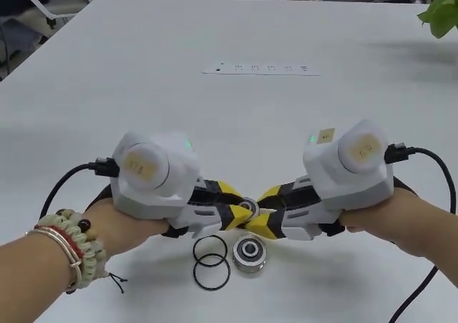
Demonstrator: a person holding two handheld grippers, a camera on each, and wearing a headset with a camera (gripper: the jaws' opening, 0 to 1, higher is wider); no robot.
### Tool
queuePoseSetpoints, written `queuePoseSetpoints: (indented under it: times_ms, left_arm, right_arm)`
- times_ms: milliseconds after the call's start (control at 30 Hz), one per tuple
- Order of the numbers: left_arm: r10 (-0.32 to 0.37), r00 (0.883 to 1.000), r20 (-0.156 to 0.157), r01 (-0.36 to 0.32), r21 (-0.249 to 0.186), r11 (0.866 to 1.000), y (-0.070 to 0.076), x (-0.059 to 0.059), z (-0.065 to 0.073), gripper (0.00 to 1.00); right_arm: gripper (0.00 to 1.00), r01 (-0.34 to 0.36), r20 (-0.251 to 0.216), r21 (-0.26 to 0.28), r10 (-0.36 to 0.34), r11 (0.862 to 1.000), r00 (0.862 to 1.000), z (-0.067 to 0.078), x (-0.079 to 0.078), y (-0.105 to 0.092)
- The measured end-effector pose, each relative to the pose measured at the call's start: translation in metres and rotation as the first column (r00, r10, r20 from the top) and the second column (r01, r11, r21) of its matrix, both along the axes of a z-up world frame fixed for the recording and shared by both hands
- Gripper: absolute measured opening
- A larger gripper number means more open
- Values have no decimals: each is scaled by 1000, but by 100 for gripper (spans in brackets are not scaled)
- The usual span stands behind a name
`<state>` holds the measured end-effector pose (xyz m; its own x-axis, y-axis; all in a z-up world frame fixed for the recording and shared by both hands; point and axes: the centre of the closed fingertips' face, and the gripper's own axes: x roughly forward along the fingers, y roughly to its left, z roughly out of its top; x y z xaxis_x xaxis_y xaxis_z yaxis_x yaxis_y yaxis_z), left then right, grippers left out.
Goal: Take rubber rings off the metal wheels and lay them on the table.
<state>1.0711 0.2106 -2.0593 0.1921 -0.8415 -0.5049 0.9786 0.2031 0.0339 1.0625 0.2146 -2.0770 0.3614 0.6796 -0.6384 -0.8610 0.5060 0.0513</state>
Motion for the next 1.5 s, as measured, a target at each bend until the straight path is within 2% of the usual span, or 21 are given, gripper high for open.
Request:
queuePoseSetpoints:
  times_ms: [300, 333, 367, 400, 433, 600, 767, 800, 833, 867, 900, 967, 1000, 1100, 1167, 1267, 1367, 1400, 1467, 1500]
  left_arm:
    - [7, 1000, -5, -7, -1, 1000, 0, -1, 0, 8]
    - [7, 1000, -5, -7, -1, 1000, 0, -1, 0, 8]
    - [8, 1000, -5, -8, 0, 1000, 0, 0, 0, 8]
    - [9, 1000, -7, -9, -1, 1000, 0, 0, 0, 8]
    - [9, 1000, -7, -9, -1, 1000, 1, 0, 0, 8]
    - [12, 1000, -8, -12, 0, 1000, 1, 0, 0, 8]
    - [12, 1000, -9, -12, 0, 1000, 1, 1, 0, 8]
    - [13, 1000, -9, -13, 0, 1000, 1, 1, 0, 8]
    - [14, 1000, -9, -14, 1, 1000, 1, 0, 0, 8]
    - [14, 1000, -10, -14, 1, 1000, 1, 0, 0, 8]
    - [15, 1000, -11, -15, 0, 1000, 1, 0, 0, 8]
    - [17, 1000, -12, -17, 0, 1000, 2, 1, 0, 8]
    - [16, 1000, -13, -16, 0, 1000, 2, 1, 0, 8]
    - [15, 1000, -12, -15, 1, 1000, 2, 0, 0, 7]
    - [15, 1000, -12, -15, 1, 1000, 2, 0, 0, 7]
    - [15, 1000, -14, -15, -1, 1000, 1, 0, 0, 7]
    - [15, 1000, -15, -15, -3, 1000, 1, 0, 0, 7]
    - [16, 1000, -16, -16, -5, 1000, 0, 0, 0, 7]
    - [15, 1000, -14, -15, -4, 1000, 0, 0, 0, 7]
    - [15, 1000, -13, -15, -3, 1000, 0, -1, 0, 7]
  right_arm:
    - [14, -1, -18, -8, 1, 1000, 1000, -1, -2, -4]
    - [11, -1, -20, -11, 0, 1000, 1000, -1, -3, -5]
    - [0, -8, -9, -46, 8, 999, 1000, -3, -2, -10]
    - [0, -15, 1, -18, 15, 1000, 1000, -1, -3, -6]
    - [0, 16, -23, -19, -17, 1000, 1000, -3, -2, -8]
    - [0, 19, -19, -28, -19, 999, 1000, -3, -1, -8]
    - [0, 61, -59, -22, -62, 998, 996, -4, 2, -10]
    - [0, 81, -76, -18, -82, 997, 994, -4, 2, -11]
    - [0, 138, -124, -6, -137, 990, 983, -5, 3, -11]
    - [0, 165, -149, 4, -163, 986, 975, -6, 3, -12]
    - [0, 154, -142, 9, -151, 988, 978, -5, 3, -12]
    - [0, 213, -185, 30, -204, 977, 961, -6, 5, -13]
    - [0, 228, -191, 26, -219, 973, 957, -6, 6, -15]
    - [0, 230, -183, 23, -222, 973, 958, -5, 6, -15]
    - [0, 249, -196, 38, -238, 968, 951, -5, 6, -16]
    - [0, 238, -163, 47, -227, 970, 960, -5, 6, -16]
    - [0, 283, -203, 51, -267, 958, 942, -5, 10, -19]
    - [0, 311, -230, 51, -291, 949, 929, -4, 10, -20]
    - [0, 307, -231, 54, -288, 950, 930, -3, 11, -20]
    - [0, 316, -246, 58, -293, 947, 924, -3, 11, -20]
